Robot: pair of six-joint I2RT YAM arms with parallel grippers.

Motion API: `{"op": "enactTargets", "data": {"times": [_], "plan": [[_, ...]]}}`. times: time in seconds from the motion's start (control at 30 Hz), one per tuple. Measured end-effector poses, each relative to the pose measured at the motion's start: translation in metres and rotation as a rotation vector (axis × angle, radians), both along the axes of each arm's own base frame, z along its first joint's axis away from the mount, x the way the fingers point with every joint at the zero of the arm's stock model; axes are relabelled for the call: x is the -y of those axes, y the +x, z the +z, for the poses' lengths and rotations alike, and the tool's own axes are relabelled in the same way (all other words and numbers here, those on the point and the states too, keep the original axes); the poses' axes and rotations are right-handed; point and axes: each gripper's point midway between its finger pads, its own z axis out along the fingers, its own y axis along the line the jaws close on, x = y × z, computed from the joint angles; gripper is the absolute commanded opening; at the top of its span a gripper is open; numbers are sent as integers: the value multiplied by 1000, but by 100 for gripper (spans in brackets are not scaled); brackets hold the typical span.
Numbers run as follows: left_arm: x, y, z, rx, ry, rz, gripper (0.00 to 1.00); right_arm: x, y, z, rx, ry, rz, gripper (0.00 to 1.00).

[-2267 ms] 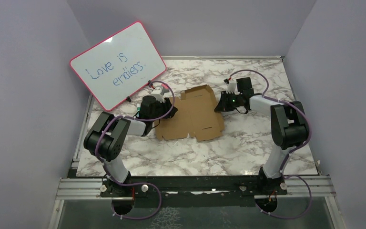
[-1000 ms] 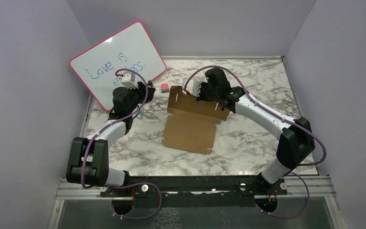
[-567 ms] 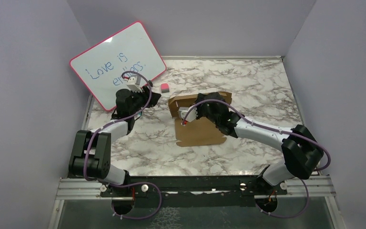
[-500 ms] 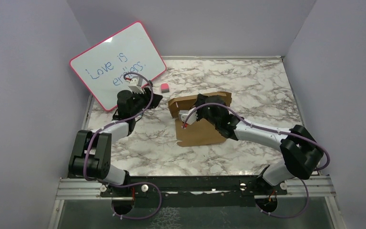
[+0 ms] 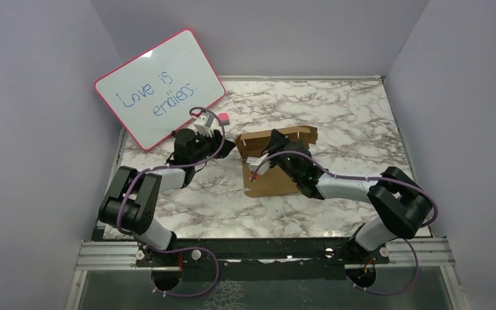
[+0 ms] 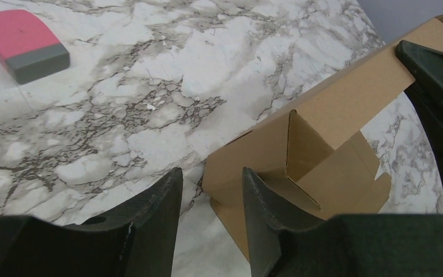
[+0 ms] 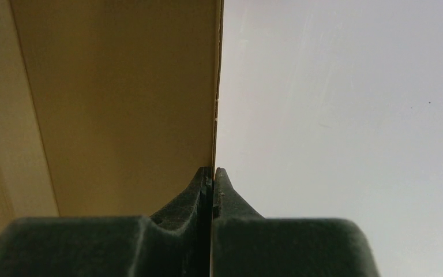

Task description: Fold the paper box

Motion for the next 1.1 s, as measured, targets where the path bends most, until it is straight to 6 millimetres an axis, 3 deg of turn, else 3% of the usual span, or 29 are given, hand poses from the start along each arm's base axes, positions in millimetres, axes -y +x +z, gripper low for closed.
{"op": "enactTargets", "data": {"times": [0.23,1.1], "plan": [[21,-11,-16,-23,23,-63,44,3,1,-8,27,-3,-16,4],[49,-7,-19,117,62,-118,44,17,-2,-30,88,-29,-65,4]]}}
